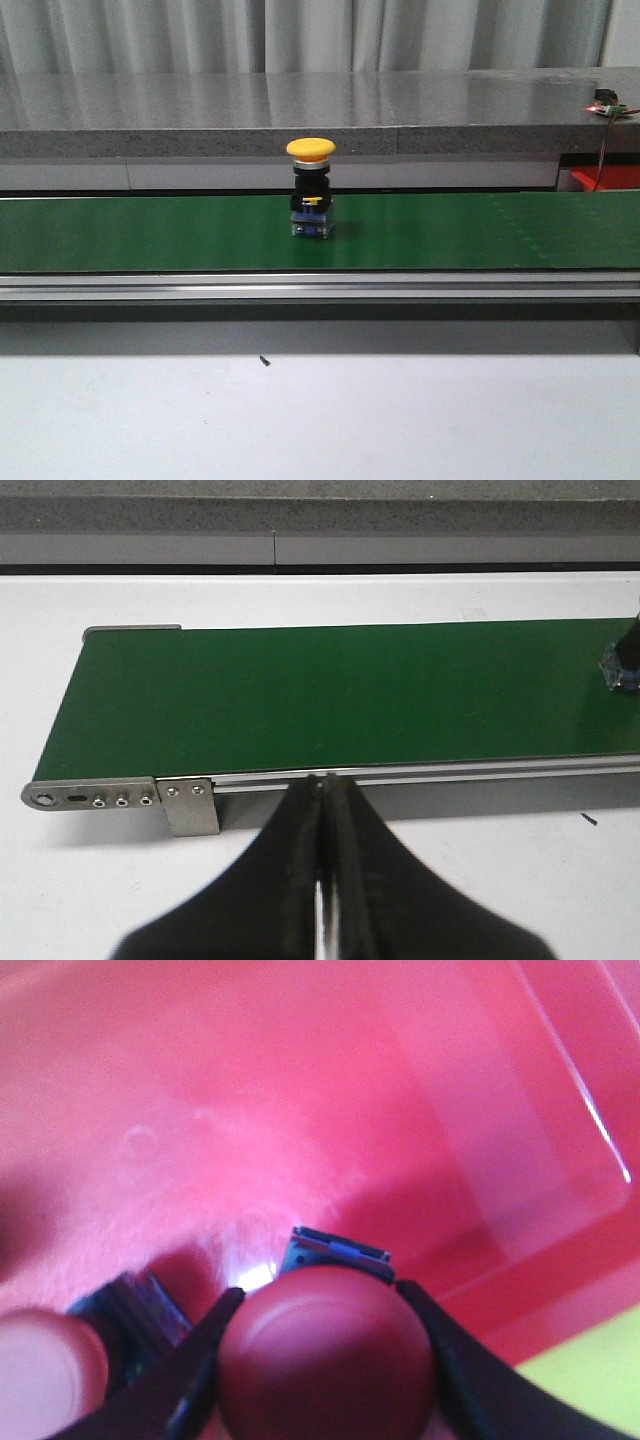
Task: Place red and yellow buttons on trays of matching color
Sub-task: 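Carry the red button into the red tray and open the right gripper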
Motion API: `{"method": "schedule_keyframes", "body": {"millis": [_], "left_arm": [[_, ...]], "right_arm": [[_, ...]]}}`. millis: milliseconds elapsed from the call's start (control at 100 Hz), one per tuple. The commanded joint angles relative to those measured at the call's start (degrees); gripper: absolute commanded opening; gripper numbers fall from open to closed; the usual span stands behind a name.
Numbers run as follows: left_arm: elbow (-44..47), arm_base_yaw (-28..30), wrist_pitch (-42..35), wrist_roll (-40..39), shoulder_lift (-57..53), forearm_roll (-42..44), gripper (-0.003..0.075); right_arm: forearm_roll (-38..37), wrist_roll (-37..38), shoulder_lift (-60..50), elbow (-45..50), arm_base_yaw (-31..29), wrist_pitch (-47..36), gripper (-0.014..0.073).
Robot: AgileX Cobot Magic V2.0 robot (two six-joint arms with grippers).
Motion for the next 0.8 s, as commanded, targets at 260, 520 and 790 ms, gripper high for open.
{"method": "schedule_keyframes", "body": {"millis": [260, 520, 790], "left_arm": [[-1.51, -0.55, -3.76, 0.0, 0.33, -1.11, -0.002], [-1.51, -0.55, -3.76, 0.0, 0.33, -1.11, -0.002], [-1.51, -0.55, -3.76, 0.0, 0.33, -1.11, -0.002]], "right_arm": [[-0.12, -0.35, 5.51, -13.28, -0.45, 5.93, 0.0183], [-0.13, -0.39, 6.51, -13.79, -0.39, 6.37, 0.0517], [-0.06, -0.78, 3.8, -13.66, -0.39, 6.64, 0.0568]]}}
